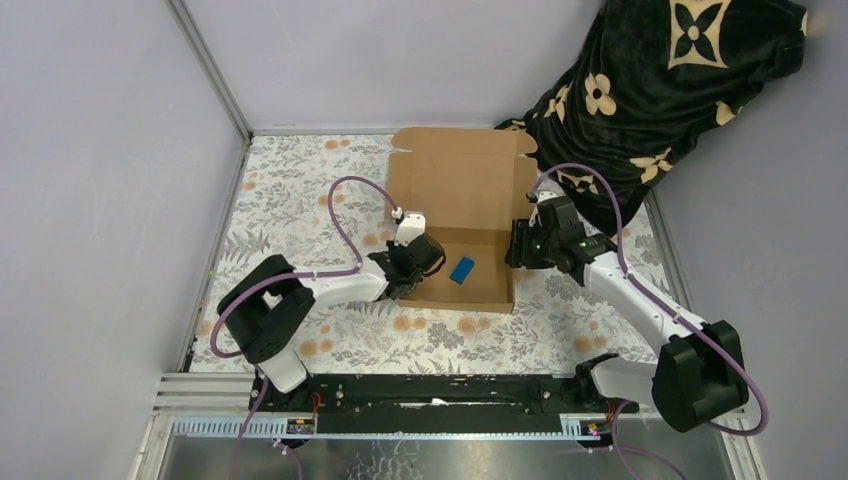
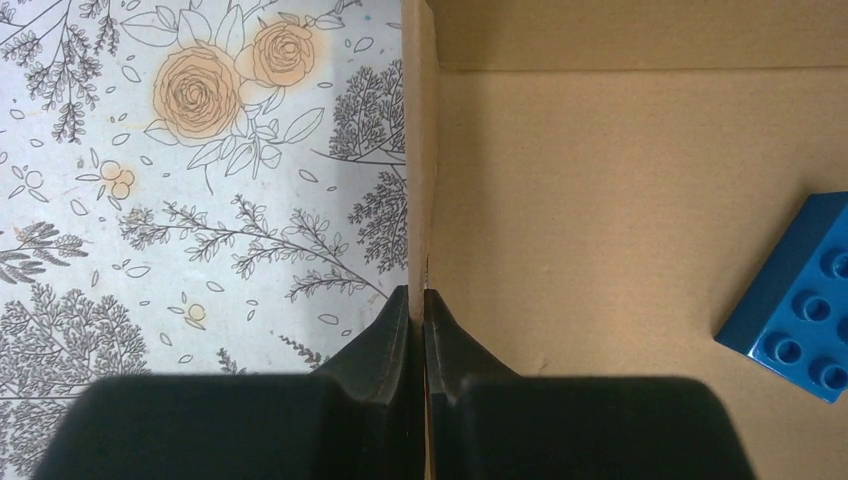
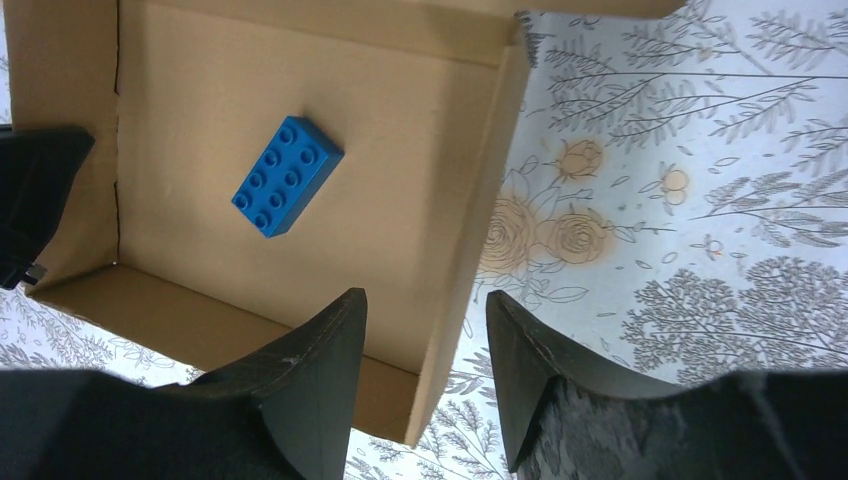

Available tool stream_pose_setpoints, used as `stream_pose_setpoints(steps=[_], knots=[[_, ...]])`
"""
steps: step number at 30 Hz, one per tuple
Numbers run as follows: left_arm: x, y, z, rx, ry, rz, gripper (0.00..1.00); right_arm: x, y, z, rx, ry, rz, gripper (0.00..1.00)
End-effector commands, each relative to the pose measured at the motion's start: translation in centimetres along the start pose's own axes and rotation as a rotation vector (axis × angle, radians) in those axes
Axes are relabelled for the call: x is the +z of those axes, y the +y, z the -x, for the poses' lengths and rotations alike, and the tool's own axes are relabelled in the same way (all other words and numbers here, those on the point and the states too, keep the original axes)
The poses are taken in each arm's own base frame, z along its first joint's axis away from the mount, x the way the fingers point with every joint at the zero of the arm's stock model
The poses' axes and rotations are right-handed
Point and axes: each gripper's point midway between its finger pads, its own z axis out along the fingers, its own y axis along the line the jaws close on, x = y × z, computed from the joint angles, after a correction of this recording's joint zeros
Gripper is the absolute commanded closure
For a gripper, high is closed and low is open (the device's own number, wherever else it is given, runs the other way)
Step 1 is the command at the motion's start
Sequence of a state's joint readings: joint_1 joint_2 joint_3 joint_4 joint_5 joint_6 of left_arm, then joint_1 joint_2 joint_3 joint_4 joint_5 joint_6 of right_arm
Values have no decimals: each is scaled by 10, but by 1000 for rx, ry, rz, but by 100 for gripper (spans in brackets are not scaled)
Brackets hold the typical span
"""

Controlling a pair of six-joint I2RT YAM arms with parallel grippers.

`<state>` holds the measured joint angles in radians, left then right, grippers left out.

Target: Fold the paper box

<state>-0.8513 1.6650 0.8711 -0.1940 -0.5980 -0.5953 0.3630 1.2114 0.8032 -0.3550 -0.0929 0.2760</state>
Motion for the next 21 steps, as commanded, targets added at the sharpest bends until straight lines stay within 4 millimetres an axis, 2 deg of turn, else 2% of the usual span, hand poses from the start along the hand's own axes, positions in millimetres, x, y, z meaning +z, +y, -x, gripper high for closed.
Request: stream_pose_setpoints(steps=[1, 4, 6, 10, 13, 17, 21], knots=[[9, -9, -2, -35, -3, -4, 89, 13, 12, -4, -3, 20, 21, 46], [9, -8, -2, -32, -6, 1, 89, 20, 6, -9, -34, 37, -41, 51], [9, -8, -1, -28, -6, 2, 89, 17, 6, -3, -60, 3, -70, 51], [12, -9, -4, -25, 0, 5, 89, 4, 27, 10, -117, -45, -29, 51], [14, -10, -5, -25, 2, 4, 89, 1, 47, 10, -168, -35, 19, 51], [14, -11, -4, -25, 0, 4, 89, 8, 73, -4, -203, 13, 107, 47], [14, -8, -6, -17, 1, 10, 89, 27, 77, -25, -230, 94, 107, 44]])
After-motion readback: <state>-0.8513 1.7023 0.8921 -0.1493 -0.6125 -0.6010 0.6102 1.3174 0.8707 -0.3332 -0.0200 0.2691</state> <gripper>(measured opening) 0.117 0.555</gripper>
